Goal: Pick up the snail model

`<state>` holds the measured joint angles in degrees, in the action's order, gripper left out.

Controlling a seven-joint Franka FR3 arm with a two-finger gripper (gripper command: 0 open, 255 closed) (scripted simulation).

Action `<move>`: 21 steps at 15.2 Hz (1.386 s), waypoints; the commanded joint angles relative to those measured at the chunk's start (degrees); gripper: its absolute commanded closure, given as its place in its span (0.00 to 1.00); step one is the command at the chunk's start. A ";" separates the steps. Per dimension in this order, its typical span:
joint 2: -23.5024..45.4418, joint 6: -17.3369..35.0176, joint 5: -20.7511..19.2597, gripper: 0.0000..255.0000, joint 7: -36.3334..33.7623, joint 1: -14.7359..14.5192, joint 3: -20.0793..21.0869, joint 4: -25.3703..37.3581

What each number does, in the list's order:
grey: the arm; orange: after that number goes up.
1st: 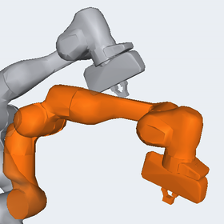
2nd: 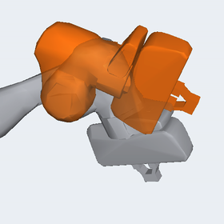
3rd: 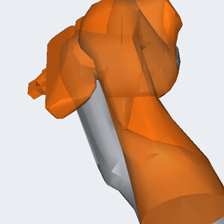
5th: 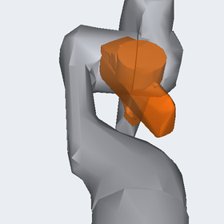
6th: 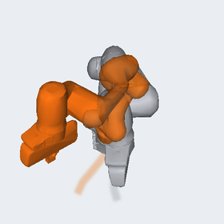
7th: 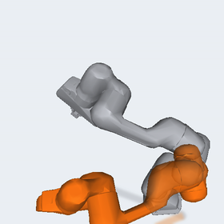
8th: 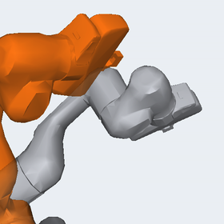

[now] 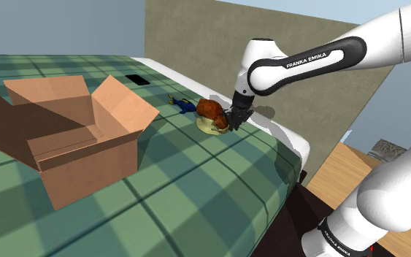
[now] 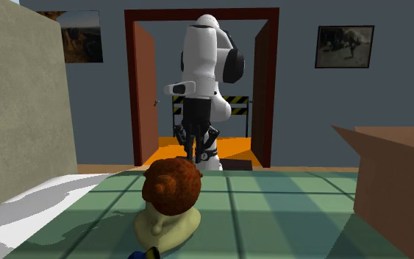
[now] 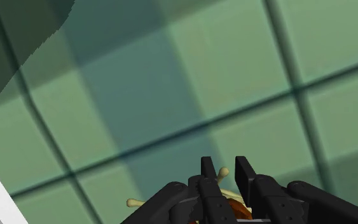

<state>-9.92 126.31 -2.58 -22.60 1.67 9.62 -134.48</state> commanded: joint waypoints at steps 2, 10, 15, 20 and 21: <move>0.05 0.03 -0.01 1.00 0.00 0.00 0.00 -0.01; -1.91 -4.69 0.47 1.00 0.59 -0.06 -0.17 2.79; -3.23 -8.64 0.76 1.00 1.00 -0.10 -0.31 5.44; -4.09 -11.88 0.94 1.00 1.28 -0.11 -0.42 7.85; -4.08 -11.88 0.93 1.00 1.28 -0.11 -0.42 7.85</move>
